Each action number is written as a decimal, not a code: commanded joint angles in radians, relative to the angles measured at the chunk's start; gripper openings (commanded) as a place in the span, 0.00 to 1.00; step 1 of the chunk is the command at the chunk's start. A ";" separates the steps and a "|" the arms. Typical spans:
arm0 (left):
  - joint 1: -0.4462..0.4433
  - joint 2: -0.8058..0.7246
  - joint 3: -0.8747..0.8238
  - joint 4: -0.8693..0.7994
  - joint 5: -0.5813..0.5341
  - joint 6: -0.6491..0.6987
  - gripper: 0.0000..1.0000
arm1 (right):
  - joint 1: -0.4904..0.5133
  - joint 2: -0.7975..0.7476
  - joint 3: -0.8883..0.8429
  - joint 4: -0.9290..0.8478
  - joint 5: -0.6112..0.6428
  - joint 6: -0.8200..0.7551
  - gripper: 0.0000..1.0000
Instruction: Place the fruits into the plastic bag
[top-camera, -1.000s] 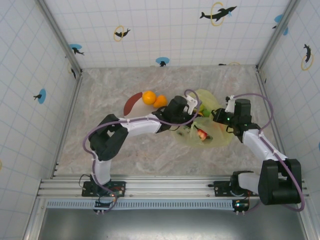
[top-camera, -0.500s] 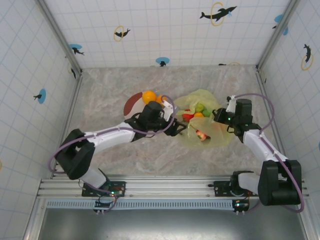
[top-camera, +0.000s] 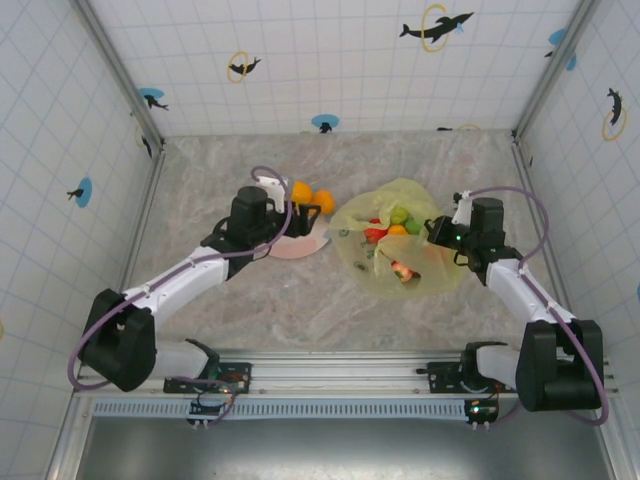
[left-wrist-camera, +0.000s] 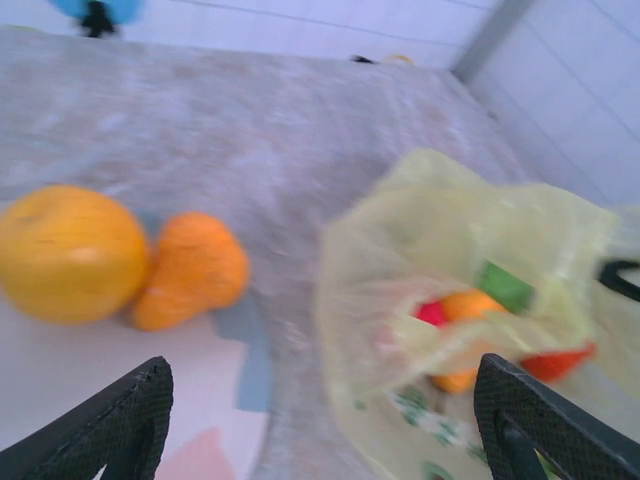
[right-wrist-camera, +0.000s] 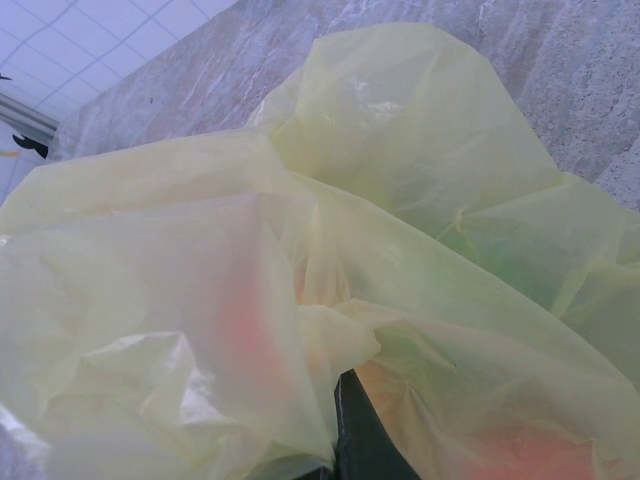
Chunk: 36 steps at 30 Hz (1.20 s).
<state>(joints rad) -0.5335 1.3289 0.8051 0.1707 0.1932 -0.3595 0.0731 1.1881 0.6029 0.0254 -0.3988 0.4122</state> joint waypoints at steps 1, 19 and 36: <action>0.020 0.013 0.032 -0.004 -0.163 -0.033 0.83 | 0.016 0.000 0.033 0.015 -0.014 0.007 0.00; 0.198 0.446 0.307 -0.013 0.017 -0.157 0.98 | 0.041 0.007 0.023 0.024 0.004 0.005 0.00; 0.207 0.714 0.514 -0.058 0.099 -0.170 0.98 | 0.037 0.013 0.011 0.025 0.003 0.000 0.00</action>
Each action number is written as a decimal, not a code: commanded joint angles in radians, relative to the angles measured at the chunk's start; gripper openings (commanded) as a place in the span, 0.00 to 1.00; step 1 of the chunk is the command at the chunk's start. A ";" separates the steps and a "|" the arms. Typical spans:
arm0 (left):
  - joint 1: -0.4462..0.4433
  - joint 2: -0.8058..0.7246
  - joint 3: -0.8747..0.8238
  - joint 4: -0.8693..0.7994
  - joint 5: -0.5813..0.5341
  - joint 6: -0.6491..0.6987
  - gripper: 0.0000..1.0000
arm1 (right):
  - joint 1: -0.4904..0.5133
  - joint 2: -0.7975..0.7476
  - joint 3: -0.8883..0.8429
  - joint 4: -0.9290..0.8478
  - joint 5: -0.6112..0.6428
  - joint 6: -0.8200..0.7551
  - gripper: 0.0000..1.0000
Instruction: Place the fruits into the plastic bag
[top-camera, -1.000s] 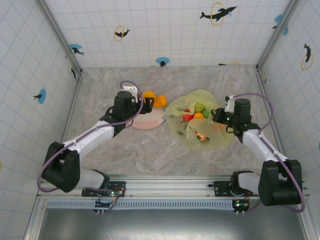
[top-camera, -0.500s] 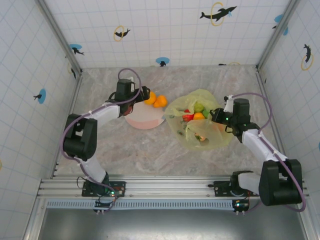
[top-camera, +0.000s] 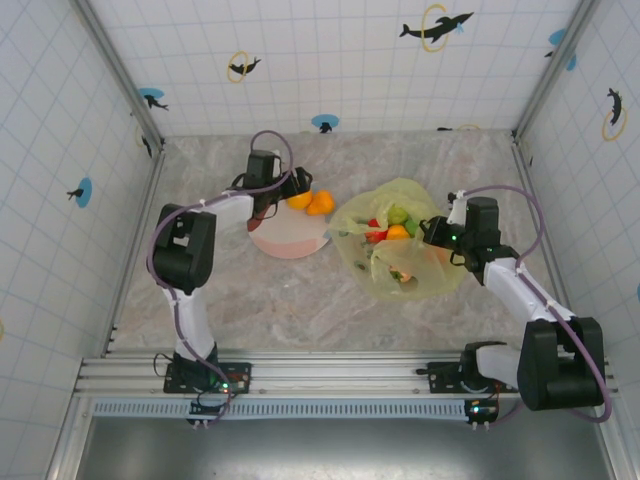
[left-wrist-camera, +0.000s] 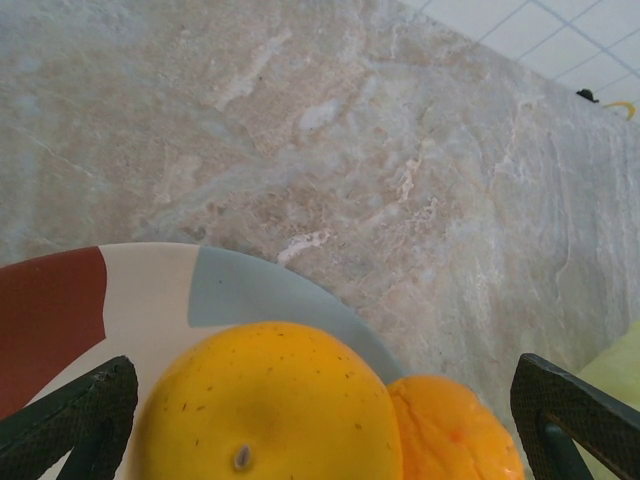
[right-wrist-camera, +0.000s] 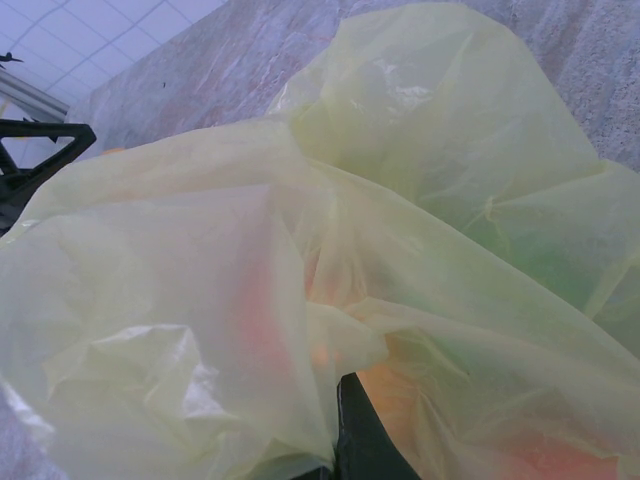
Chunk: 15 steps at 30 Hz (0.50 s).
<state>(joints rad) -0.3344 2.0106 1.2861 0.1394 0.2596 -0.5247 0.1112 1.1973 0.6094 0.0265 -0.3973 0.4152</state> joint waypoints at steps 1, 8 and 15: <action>0.006 0.039 0.035 -0.026 0.037 -0.005 0.97 | -0.002 0.004 0.003 0.027 0.001 -0.004 0.00; 0.006 0.066 0.023 -0.022 0.065 -0.011 0.90 | -0.005 0.005 -0.002 0.029 0.001 -0.002 0.00; 0.008 0.060 -0.016 -0.002 0.069 -0.016 0.83 | -0.004 0.005 -0.005 0.031 0.000 -0.002 0.00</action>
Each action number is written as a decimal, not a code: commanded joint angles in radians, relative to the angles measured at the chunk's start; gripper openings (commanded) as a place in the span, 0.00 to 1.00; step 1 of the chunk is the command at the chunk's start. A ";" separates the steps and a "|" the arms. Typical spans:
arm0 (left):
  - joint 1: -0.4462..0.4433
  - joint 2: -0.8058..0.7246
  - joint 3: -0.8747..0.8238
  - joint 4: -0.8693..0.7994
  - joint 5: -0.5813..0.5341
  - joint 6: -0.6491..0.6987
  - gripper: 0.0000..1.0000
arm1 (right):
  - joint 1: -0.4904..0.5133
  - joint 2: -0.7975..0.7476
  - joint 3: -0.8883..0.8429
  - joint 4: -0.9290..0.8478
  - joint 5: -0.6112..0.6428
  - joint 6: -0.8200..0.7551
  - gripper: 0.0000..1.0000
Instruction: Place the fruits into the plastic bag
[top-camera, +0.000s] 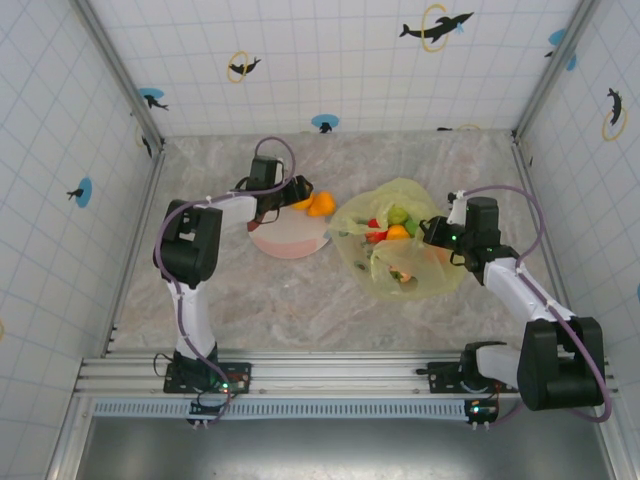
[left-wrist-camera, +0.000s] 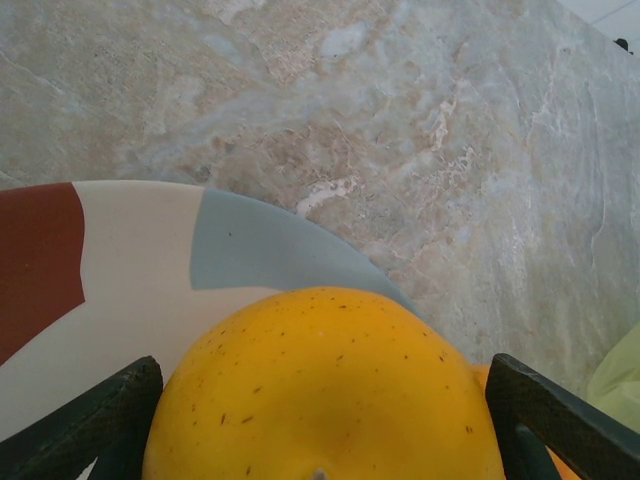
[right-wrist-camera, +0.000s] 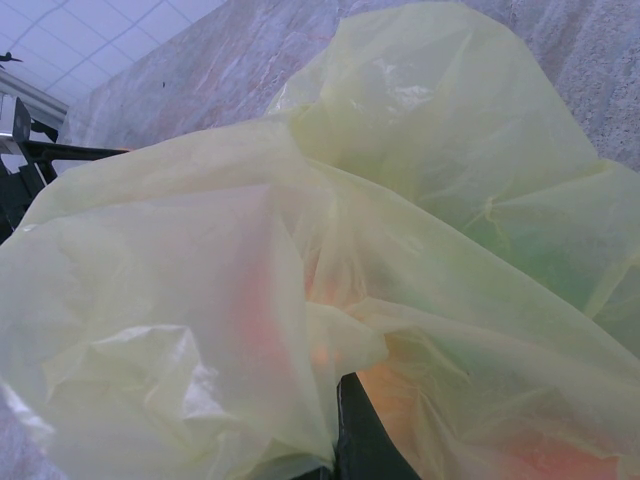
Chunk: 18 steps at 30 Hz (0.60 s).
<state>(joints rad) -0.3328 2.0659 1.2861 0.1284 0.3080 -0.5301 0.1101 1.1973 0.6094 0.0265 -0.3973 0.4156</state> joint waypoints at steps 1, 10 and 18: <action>0.007 0.002 -0.017 0.008 0.020 -0.011 0.82 | -0.003 0.005 -0.006 0.031 0.001 -0.003 0.00; 0.008 -0.114 -0.083 0.023 -0.077 0.015 0.77 | -0.007 0.001 -0.008 0.029 0.000 -0.004 0.00; 0.007 -0.328 -0.219 0.047 -0.105 0.018 0.76 | -0.007 0.006 -0.005 0.033 -0.003 -0.003 0.00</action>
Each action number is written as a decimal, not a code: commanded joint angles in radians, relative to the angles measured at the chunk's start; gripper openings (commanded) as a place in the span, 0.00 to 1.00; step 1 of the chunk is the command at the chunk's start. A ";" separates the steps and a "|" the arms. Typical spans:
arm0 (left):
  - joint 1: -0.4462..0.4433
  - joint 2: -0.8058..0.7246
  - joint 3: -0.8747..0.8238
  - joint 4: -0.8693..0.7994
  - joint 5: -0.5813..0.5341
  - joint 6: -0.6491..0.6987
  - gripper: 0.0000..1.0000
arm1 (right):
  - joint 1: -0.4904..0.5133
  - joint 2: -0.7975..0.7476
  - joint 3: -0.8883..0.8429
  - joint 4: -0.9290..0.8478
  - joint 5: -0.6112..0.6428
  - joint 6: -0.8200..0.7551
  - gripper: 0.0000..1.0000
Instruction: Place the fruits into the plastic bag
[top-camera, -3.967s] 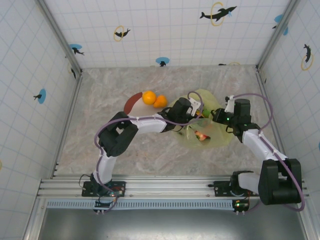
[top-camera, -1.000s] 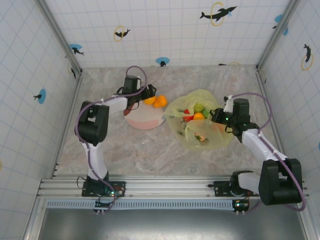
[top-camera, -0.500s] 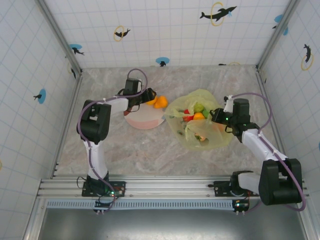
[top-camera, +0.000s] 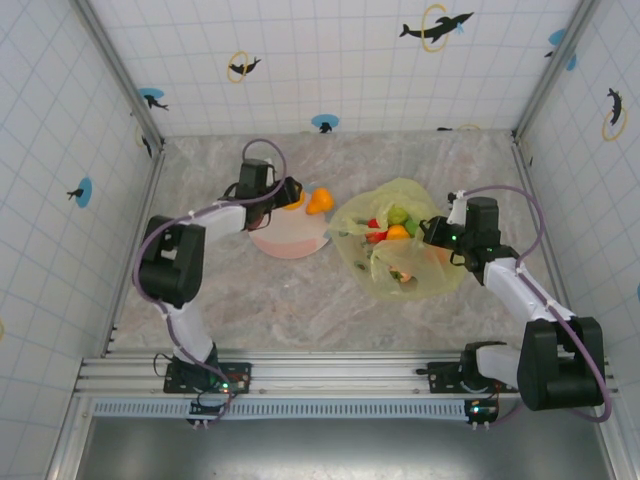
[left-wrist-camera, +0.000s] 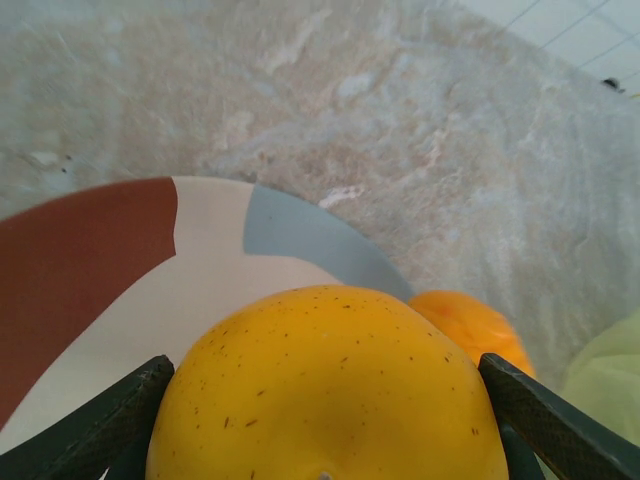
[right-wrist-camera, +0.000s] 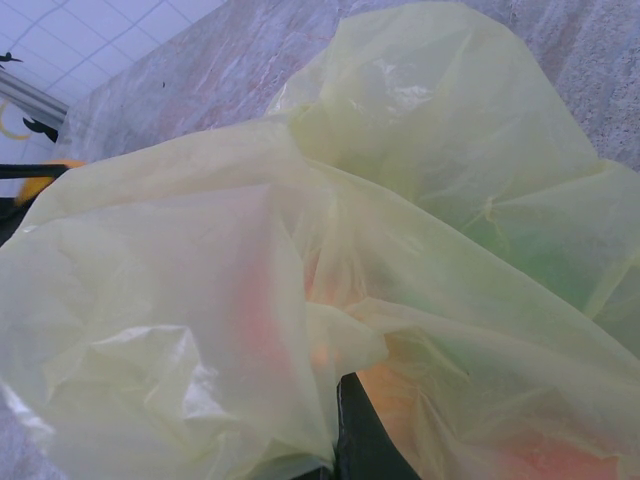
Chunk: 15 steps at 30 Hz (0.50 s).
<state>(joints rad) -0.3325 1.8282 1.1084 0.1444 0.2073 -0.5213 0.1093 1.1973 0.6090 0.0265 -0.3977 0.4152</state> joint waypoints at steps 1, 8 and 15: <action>0.005 -0.125 -0.073 0.051 0.024 -0.006 0.76 | -0.007 0.007 -0.004 0.034 -0.001 -0.002 0.00; -0.144 -0.355 -0.277 0.156 0.120 -0.034 0.74 | -0.007 0.016 0.003 0.040 -0.004 0.002 0.00; -0.385 -0.373 -0.328 0.178 0.139 0.032 0.73 | -0.003 0.016 0.008 0.043 -0.009 0.009 0.00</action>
<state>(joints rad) -0.6704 1.4521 0.7940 0.2825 0.3229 -0.5335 0.1093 1.2110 0.6090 0.0338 -0.3981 0.4191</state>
